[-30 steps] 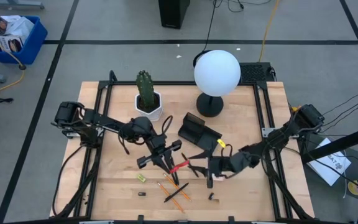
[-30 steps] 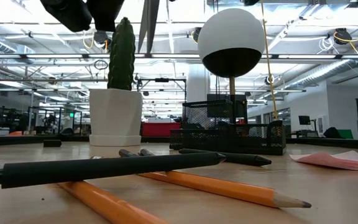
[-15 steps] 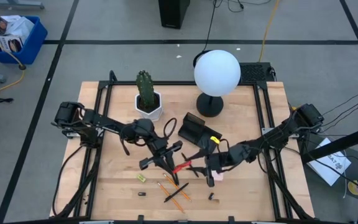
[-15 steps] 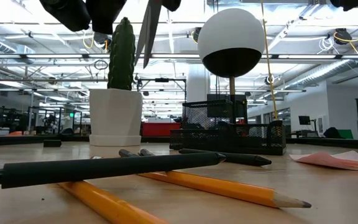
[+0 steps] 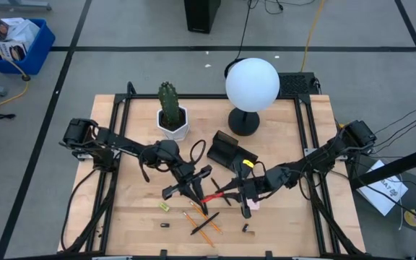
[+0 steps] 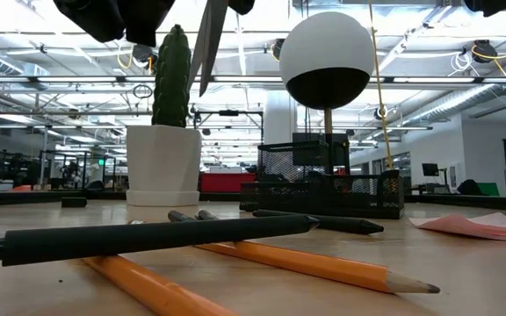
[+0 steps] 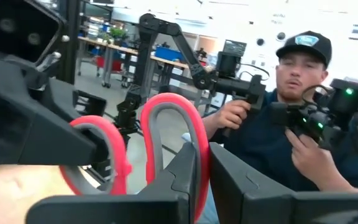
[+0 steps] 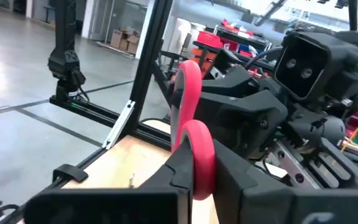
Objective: Pick and place office supplies into organizer
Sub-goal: Put the red scissors into the black desk organizer
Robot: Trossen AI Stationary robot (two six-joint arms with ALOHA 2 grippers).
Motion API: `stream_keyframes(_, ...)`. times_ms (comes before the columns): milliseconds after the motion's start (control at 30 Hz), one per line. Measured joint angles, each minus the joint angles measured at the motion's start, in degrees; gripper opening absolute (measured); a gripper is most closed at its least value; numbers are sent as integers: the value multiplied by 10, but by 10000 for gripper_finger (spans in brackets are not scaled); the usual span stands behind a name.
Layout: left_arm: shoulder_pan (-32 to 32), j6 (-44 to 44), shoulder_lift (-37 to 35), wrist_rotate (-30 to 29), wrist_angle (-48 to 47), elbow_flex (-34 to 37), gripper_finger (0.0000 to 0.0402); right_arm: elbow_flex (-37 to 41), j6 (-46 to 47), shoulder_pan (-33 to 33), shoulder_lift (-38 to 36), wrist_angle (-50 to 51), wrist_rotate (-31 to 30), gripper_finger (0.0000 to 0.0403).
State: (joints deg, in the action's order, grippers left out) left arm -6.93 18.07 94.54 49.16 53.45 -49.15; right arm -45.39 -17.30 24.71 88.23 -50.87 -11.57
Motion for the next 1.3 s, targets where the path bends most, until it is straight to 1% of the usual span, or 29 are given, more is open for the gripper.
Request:
stream_keyframes(100, 0, 34, 0, -30, -2, 0, 41, 0, 17, 0, 0, 2, -4, 25)
stream_keyframes(167, 0, 42, 0, -42, -2, 0, 60, 0, 20, 0, 0, 6, -8, 23)
stream_keyframes(267, 1, 41, 0, -55, 0, 0, 106, 0, 19, 2, 0, 14, -21, 23)
stream_keyframes(400, 5, 49, -1, -49, 2, 0, 179, 0, 22, 6, -2, 16, -31, 23)
stream_keyframes(533, 17, 70, -1, -22, 5, 0, 240, 0, 13, 21, -8, 29, -81, 23)
stream_keyframes(633, 23, 76, -9, -21, 2, 0, 268, 0, -2, 36, -22, 48, -129, 23)
stream_keyframes(733, 26, 69, -12, -20, 4, 0, 281, 0, -24, 55, -40, 62, -197, 23)
stream_keyframes(800, 28, 61, -11, -9, 2, 0, 284, 0, -34, 66, -50, 63, -231, 23)
stream_keyframes(967, 29, 50, -14, -7, 1, -1, 285, 0, -52, 81, -69, 68, -302, 23)
stream_keyframes(1067, 29, 44, -14, -16, -9, -1, 285, 0, -70, 81, -76, 71, -342, 23)
stream_keyframes(1200, 33, 41, -15, -34, -14, -1, 285, 0, -76, 78, -80, 76, -350, 23)
stream_keyframes(1300, 53, 61, -15, -40, -14, -1, 285, 0, -57, 75, -80, 83, -332, 23)
